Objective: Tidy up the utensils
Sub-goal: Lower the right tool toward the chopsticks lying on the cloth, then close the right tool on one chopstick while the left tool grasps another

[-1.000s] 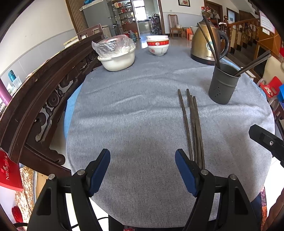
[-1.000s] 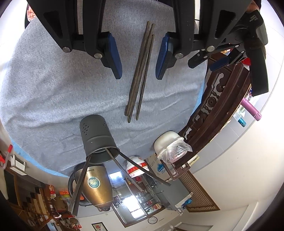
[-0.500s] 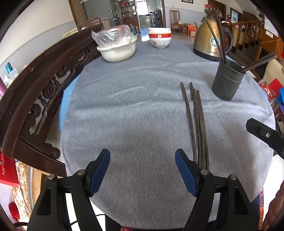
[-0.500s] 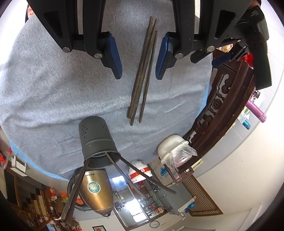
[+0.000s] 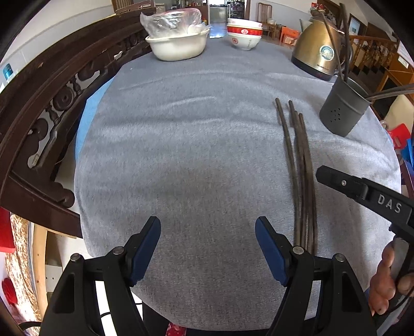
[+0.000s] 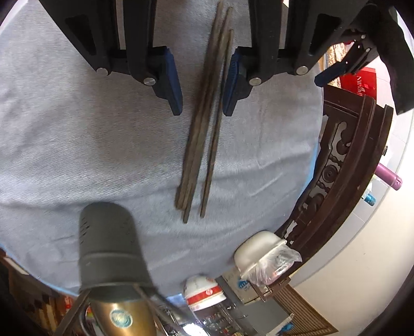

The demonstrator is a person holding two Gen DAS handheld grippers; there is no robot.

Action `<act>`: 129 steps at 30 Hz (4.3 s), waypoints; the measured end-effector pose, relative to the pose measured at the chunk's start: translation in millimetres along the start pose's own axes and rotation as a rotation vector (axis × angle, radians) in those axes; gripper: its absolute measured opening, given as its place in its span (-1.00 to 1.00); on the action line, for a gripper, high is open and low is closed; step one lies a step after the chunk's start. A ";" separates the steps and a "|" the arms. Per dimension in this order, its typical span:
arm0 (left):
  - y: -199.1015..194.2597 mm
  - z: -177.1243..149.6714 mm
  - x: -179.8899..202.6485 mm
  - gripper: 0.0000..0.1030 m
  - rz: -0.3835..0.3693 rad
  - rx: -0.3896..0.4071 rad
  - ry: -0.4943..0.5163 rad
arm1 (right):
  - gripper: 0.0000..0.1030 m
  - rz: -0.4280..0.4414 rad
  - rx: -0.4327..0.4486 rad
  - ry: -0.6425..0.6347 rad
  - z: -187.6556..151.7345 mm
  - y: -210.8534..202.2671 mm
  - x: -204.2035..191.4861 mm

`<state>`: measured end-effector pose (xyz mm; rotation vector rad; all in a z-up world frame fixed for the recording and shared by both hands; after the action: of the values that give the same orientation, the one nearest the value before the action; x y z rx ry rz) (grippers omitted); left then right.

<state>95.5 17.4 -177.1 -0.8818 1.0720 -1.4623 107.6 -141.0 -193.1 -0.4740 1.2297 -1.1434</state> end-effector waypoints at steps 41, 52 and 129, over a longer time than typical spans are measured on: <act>-1.2 -3.8 -0.2 0.48 -0.010 -0.012 -0.014 | -0.53 -0.197 -0.034 -0.085 -24.1 0.6 14.6; 3.0 -4.7 5.6 0.48 -0.024 -0.022 -0.002 | -0.49 -0.113 0.070 0.056 2.3 -41.9 54.7; -8.2 37.8 43.3 -0.22 -0.278 -0.076 0.112 | -0.86 -0.236 -0.054 0.117 30.0 -23.5 102.9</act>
<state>121.4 -31.1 -158.3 -1.0447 1.1268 -1.7267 115.9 -248.4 -214.1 -0.6119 1.3336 -1.3557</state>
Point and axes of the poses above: each gripper's, at about its wrist camera, not at the fingertips, and y roughly the way its jaws point, x to its right, z to its top, the point moved 4 cm from there along y, roughly the way its jaws point, and after that the axes turned 8 degrees about -x, right-handed, at the moved point
